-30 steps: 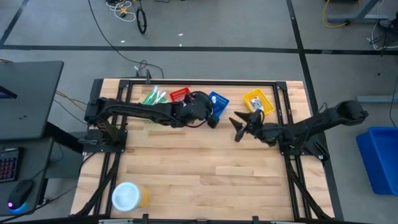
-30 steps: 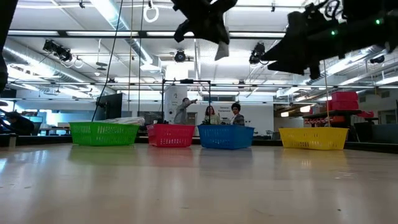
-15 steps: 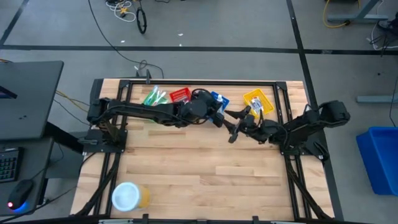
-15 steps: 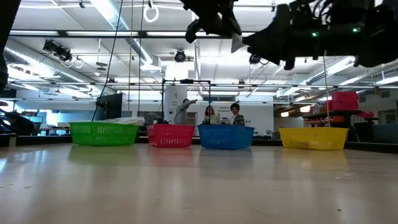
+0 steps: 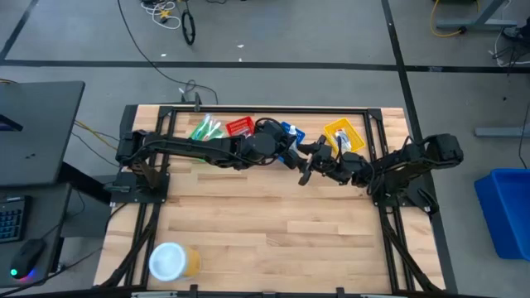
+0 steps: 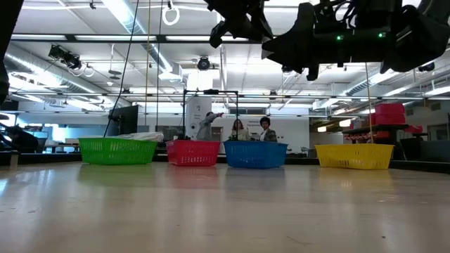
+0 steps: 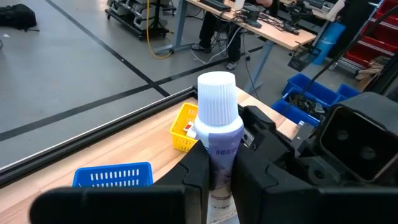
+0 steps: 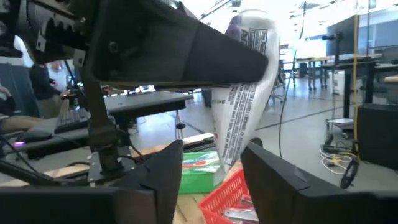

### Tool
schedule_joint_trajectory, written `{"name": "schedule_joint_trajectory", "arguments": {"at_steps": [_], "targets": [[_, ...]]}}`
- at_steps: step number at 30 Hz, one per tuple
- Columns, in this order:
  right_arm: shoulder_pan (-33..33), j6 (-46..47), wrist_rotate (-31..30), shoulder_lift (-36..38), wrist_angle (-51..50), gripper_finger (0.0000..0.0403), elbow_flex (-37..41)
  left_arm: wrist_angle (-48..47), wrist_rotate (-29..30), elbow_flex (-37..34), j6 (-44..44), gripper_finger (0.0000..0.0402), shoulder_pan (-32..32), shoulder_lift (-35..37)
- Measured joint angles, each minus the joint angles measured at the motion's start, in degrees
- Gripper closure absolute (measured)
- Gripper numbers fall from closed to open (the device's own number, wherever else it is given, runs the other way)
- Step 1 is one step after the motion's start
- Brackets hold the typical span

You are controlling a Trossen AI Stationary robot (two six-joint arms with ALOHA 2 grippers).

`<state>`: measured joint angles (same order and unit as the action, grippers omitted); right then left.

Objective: Pick & Place Travel size toiletries
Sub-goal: Put the toothpaste into the yellow basket

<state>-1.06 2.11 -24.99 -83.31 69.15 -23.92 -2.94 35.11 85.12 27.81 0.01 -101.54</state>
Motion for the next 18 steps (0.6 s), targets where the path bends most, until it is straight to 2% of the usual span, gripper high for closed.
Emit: {"name": "schedule_joint_trajectory", "arguments": {"at_steps": [4, 10, 18], "targets": [[1.14, 0.01, 2.64, 0.0, -0.42, 0.0265, 0.0, -0.02, 0.02, 0.0, -0.04, 0.0349, 0.04, 0.0], [1.86, 0.02, 2.74, 0.0, -0.87, 0.0316, -0.02, 0.02, 0.2, 0.0, -0.45, 0.0349, 0.04, 0.0], [1.86, 0.02, 2.68, 0.0, -0.91, 0.035, -0.02, 0.07, 0.79, 0.0, -0.61, 0.0349, 0.04, 0.0]]}}
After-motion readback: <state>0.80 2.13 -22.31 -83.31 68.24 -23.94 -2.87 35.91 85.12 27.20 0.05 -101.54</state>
